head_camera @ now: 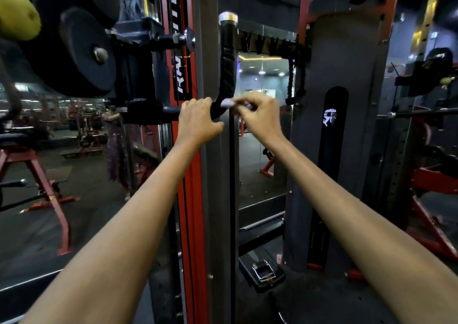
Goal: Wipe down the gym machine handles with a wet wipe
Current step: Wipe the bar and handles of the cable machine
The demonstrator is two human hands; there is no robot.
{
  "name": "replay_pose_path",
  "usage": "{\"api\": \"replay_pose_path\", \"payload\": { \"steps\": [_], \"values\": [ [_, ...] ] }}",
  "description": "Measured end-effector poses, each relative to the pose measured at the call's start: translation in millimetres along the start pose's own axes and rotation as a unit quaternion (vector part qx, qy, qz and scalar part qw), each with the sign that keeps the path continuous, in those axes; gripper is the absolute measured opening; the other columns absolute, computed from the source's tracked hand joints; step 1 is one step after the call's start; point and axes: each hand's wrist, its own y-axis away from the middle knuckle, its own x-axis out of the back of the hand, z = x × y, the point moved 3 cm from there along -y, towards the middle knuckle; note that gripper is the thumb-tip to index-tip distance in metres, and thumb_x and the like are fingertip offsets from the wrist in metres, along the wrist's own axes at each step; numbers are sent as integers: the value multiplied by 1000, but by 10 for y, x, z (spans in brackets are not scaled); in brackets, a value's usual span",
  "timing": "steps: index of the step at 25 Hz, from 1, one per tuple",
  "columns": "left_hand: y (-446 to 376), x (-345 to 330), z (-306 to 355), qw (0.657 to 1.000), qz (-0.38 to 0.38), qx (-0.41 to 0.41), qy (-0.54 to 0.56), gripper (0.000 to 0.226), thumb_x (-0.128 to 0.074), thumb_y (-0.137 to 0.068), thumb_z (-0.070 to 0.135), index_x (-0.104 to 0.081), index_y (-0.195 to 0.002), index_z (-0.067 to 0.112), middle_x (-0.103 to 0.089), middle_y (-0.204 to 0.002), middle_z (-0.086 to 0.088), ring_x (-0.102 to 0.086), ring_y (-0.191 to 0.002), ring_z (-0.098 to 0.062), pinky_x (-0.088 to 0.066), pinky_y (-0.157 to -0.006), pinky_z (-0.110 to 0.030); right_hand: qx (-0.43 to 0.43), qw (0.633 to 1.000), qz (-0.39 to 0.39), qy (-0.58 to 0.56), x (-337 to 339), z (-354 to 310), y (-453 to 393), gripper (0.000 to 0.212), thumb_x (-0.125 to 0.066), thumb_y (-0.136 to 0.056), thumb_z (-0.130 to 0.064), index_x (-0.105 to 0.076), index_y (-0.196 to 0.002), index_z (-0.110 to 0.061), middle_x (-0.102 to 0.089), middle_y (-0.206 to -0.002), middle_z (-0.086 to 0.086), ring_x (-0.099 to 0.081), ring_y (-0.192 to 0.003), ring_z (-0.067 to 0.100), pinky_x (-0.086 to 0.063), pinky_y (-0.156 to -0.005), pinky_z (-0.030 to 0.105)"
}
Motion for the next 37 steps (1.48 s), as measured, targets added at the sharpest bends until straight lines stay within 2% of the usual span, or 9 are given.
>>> {"api": "replay_pose_path", "payload": {
  "steps": [2, 5, 8, 13, 16, 20, 26, 33, 37],
  "values": [
    [8, 14, 18, 1000, 0, -2, -1, 38, -65, -81, 37, -56, -104, 8, -60, -98, -8, -53, -102, -27, -31, -96, -33, -33, 995, 85, -47, 126, 2, -352, 12, -68, -77, -11, -75, -86, -14, -71, -83, -1, -67, -74, 13, -55, -68, 35],
    [2, 5, 55, 1000, -24, 18, 4, 61, -55, -86, 56, -55, -119, 4, -60, -116, -12, -49, -114, -29, -28, -103, -37, -21, 986, 157, -45, 190, -108, -866, 13, -67, -75, -10, -76, -82, -16, -72, -80, -4, -65, -73, 6, -52, -68, 22],
    [24, 23, 68, 998, -15, 45, 28, 59, -38, -91, 62, -59, -104, 8, -60, -103, -13, -50, -112, -30, -27, -102, -39, 2, 981, 183, -56, 76, -112, -982, 16, -64, -72, -2, -75, -78, -12, -73, -78, 0, -60, -70, 2, -44, -66, 10],
    [46, 80, 220, 990, -8, 108, 88, 48, -19, -105, 25, -53, -118, -5, -55, -109, -27, -47, -112, -37, -27, -103, -43, 48, 982, 139, -120, -62, 157, -379, 19, -61, -70, 5, -74, -80, -5, -70, -78, 6, -58, -70, 2, -44, -65, 9],
    [48, 78, 252, 988, 22, 125, 89, 58, -14, -104, 35, -54, -80, 1, -51, -79, -14, -50, -97, -32, -28, -96, -40, 50, 988, 60, -136, 17, 252, -339, 18, -63, -70, 3, -74, -81, -5, -71, -77, 7, -56, -70, 1, -38, -64, 1],
    [24, -6, 228, 980, 55, 148, 120, 58, -11, -101, 47, -28, -57, 13, -38, -56, 0, -44, -66, -23, -35, -90, -49, 58, 979, 128, -150, 186, 142, -975, 17, -64, -70, -3, -75, -77, -13, -70, -72, 1, -56, -65, 1, -35, -60, 3],
    [21, -87, 199, 959, 57, 222, 168, 58, -17, -101, 41, -64, -91, 8, -61, -103, -16, -50, -111, -35, -32, -98, -41, 147, 965, 158, -152, 16, 58, -1072, 20, -60, -66, 9, -73, -76, -3, -67, -68, 10, -61, -61, 17, -32, -60, 5],
    [5, -112, 222, 952, 89, 249, 154, 57, -20, -91, 44, -62, -93, 7, -62, -109, -23, -51, -108, -36, -35, -98, -47, 169, 967, 23, -188, -57, 388, -269, 16, -63, -67, 11, -71, -76, 0, -65, -70, 12, -60, -63, 16, -38, -62, 4],
    [3, -141, 173, 950, 91, 253, 161, 47, -24, -103, 31, -59, -86, 4, -61, -96, -15, -51, -107, -31, -33, -101, -47, 126, 958, 113, -232, 214, 236, -736, 24, -61, -67, 8, -75, -78, -8, -70, -73, 6, -56, -65, 3, -37, -62, 2]
  ]
}}
